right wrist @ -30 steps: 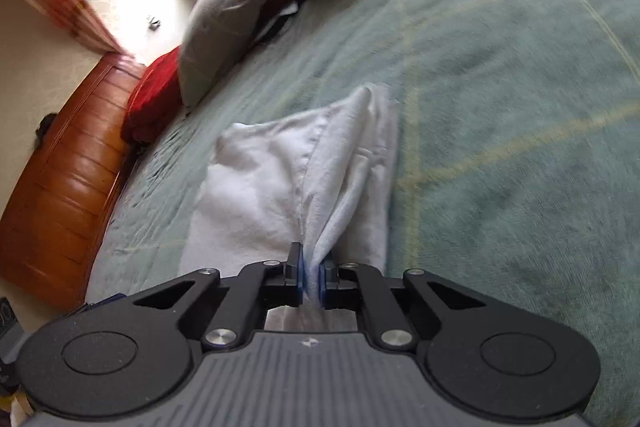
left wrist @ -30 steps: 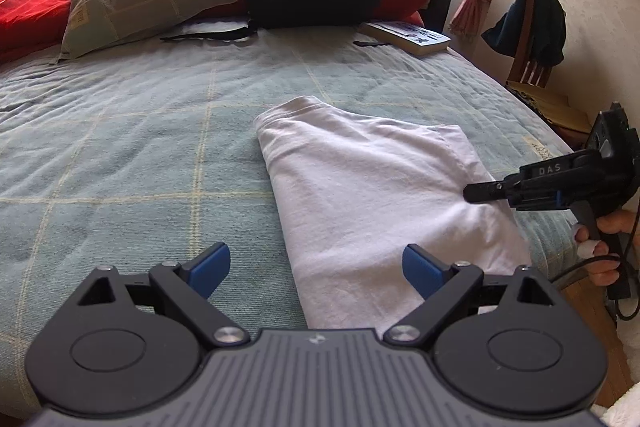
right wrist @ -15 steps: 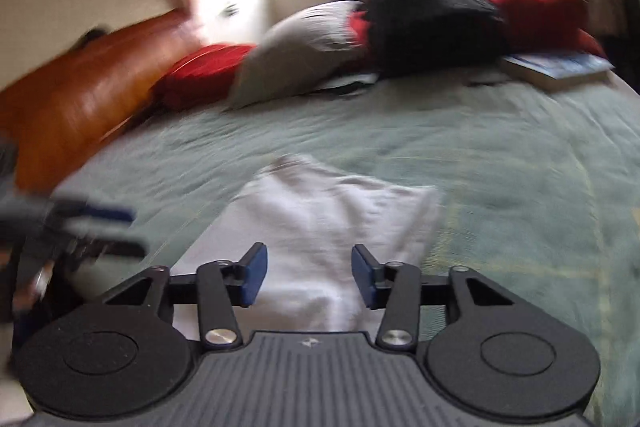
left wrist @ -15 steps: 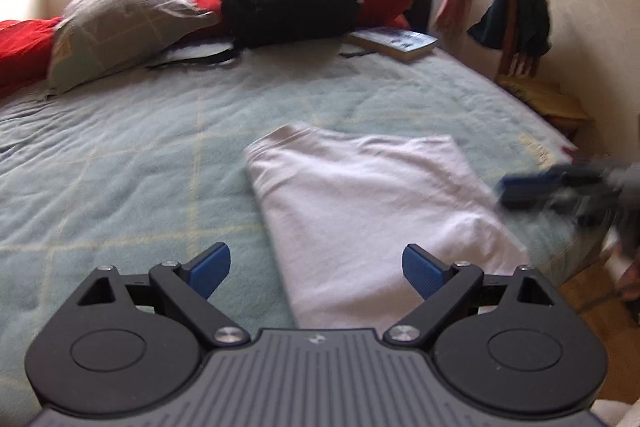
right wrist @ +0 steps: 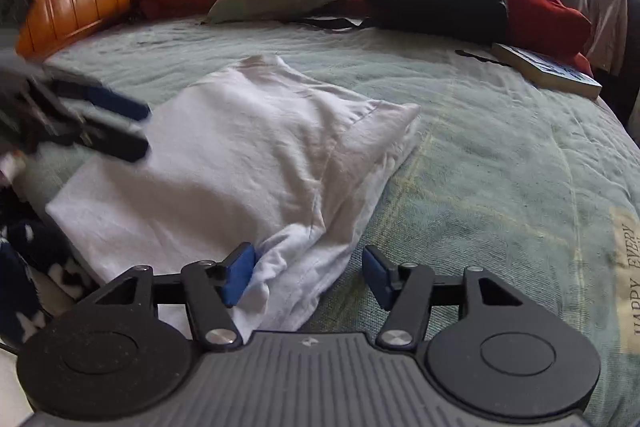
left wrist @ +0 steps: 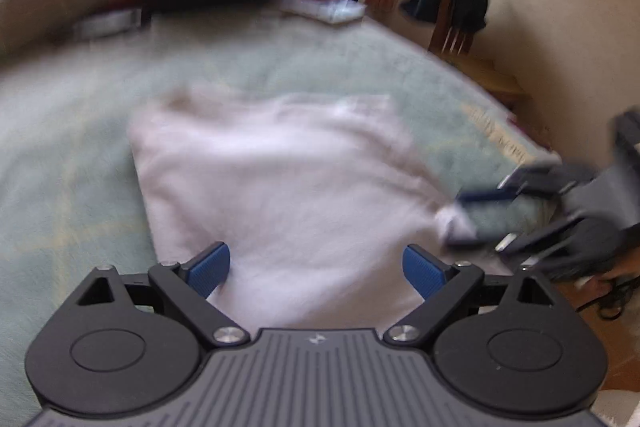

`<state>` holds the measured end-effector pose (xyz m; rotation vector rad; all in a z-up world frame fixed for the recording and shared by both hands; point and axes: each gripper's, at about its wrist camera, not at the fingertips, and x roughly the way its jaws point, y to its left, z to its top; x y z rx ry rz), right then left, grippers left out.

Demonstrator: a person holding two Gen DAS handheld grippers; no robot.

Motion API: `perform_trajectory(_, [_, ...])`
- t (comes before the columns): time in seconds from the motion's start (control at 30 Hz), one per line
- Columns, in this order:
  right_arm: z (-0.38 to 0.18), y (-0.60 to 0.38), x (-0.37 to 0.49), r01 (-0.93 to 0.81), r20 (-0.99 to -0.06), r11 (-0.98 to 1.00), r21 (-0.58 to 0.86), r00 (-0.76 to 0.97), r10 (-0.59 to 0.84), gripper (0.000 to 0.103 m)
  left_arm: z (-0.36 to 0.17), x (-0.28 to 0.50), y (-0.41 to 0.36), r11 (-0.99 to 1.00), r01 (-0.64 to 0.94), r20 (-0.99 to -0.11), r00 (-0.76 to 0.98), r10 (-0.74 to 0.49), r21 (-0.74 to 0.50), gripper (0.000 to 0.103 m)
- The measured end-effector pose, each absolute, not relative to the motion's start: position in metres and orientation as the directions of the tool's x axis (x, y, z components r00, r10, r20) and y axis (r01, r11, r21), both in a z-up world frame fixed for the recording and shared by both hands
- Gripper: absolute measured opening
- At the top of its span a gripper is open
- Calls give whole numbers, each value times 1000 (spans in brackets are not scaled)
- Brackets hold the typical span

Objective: Fold clothes
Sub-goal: 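Open the right gripper and lift both grippers off the shirt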

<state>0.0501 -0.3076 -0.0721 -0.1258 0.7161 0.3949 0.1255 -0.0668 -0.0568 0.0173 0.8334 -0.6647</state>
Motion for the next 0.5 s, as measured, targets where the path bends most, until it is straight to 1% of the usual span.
perform_trajectory(0.07, [-55,-308,49,-397,-624,918,19,713,321,64,-55,127,-62,786,560,-671,480,-565,-262,93])
perform_trajectory(0.13, [-38,-306,50,-432,-576,900,47,725,378,64,-46,135,-56,784,555,-649,493,-579,-277,94])
perform_trajectory(0.2, [-30,-299,60,-474,-549,878,62,719,427,64,-36,143,-50,783,549,-628,508,-590,-292,94])
perform_trajectory(0.33, [-49,-273,88,-544,-579,837,52,667,469,64,-24,164,-41,776,536,-593,520,-614,-333,96])
perform_trajectory(0.43, [-69,-267,101,-562,-617,824,74,623,480,64,-40,190,-46,772,518,-610,493,-621,-368,96])
perform_trajectory(0.5, [-76,-275,101,-556,-611,823,116,613,501,64,-50,206,-46,789,495,-624,500,-601,-364,95])
